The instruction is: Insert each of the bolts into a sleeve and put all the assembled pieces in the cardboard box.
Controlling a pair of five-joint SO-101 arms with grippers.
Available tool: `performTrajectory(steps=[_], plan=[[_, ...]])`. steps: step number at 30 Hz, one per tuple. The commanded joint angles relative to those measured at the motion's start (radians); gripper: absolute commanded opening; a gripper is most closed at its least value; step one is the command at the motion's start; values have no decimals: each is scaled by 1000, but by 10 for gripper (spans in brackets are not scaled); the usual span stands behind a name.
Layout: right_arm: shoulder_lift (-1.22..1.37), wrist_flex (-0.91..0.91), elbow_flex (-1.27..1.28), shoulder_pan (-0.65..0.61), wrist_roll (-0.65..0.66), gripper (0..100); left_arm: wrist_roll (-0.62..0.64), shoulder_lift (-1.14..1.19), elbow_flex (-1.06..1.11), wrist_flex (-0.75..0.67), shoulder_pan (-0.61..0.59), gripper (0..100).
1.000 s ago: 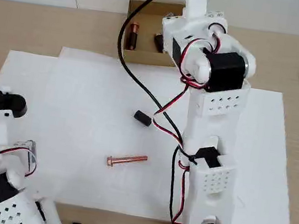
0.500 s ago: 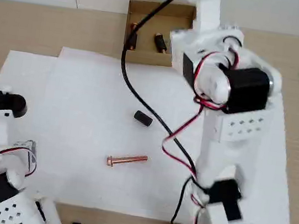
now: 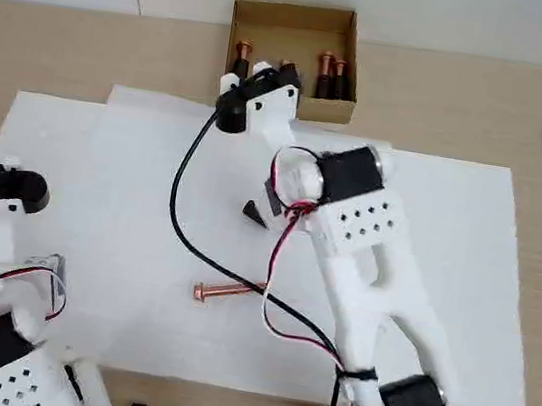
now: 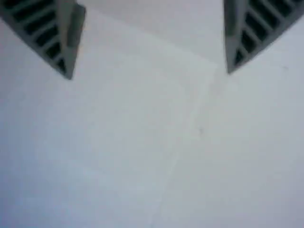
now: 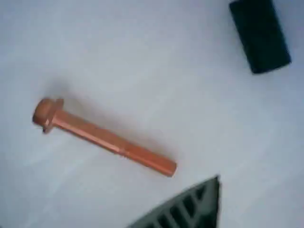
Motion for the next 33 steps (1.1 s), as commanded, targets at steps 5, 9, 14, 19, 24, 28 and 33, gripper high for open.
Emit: performTrajectory(steps=[5,9,14,19,24,28,33], plan=[[90,-71,11,22,-57,161,-8,-9,8,-18,-6,196],[143,-140,6,24,-52,162,-8,-9,12,-20,-6,196],[236,-180,5,5,115,221,-8,-9,12,-20,-6,196],[318,-208,5,-15,313,235,-8,-9,12,-20,-6,196],[392,-271,5,-13,364,235,-6,-9,10,-20,-2,196],[446,-318,5,-15,364,235,-6,-9,10,-20,-2,196],[492,-378,5,-15,364,234,-6,-9,10,-20,-2,196]])
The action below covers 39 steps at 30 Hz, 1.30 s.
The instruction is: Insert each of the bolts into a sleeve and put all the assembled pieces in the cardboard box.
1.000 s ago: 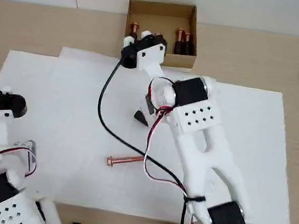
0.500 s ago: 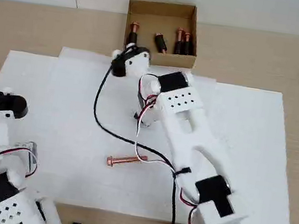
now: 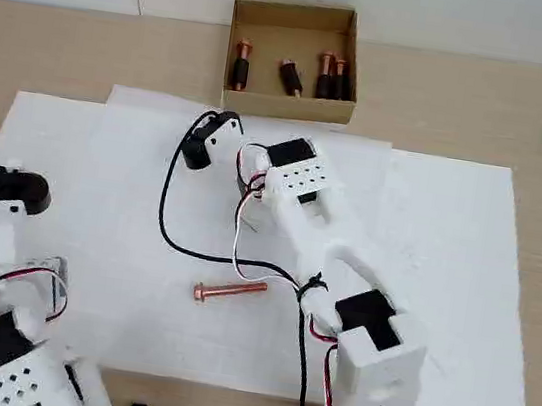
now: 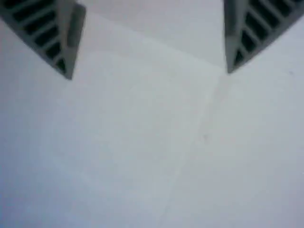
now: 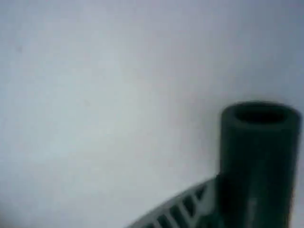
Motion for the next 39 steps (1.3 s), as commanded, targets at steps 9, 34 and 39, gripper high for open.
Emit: performTrajectory(steps=[9,34,39], plan=[[117,-48,-64,-8,6,233,-6,-9,-7,-20,-2,196],[-82,272,-342,154,-78,3,23,0,-139,-6,0,199],[-209,358,-351,203,-98,3,25,120,-383,46,0,199]])
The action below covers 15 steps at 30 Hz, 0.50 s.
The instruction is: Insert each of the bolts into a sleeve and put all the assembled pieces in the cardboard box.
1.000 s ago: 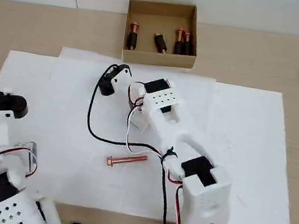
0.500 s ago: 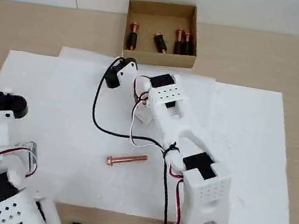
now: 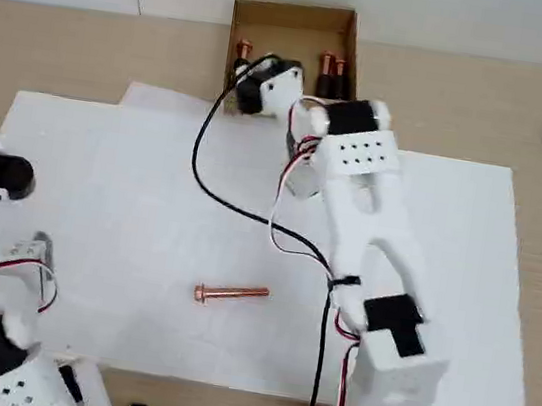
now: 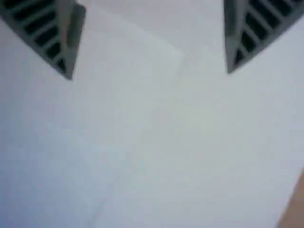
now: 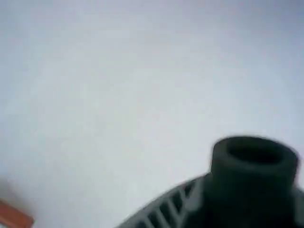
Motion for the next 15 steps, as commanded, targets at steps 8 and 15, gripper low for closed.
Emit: performTrajectory(steps=[8,15], plan=[[-285,127,-52,150,-64,3,152,634,-670,270,239,197],[-309,176,-51,189,-97,3,678,1036,-943,333,578,195]])
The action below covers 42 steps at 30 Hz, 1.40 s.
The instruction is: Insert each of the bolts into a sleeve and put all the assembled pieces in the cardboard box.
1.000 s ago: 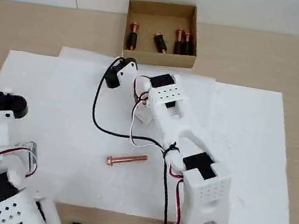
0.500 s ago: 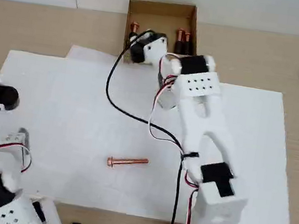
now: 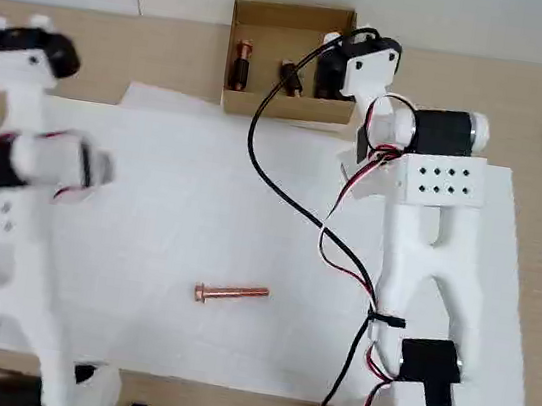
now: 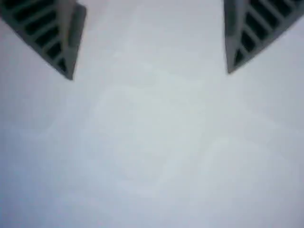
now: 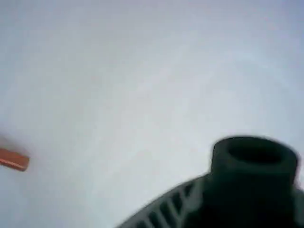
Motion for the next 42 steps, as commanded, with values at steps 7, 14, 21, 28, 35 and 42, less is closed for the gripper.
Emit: performTrajectory(steps=[7,14,21,28,35,42], plan=[[-65,13,-51,33,-9,3,454,157,-42,17,468,195],[-58,-22,-51,166,-8,3,569,255,-36,18,516,199],[-58,-38,-51,191,-8,3,661,384,-4,20,594,199],[-56,-39,-51,188,-14,3,690,491,196,21,657,199],[-56,-76,-49,186,-15,3,747,511,229,21,712,197],[8,-74,-49,186,-15,3,838,514,229,-8,706,196]])
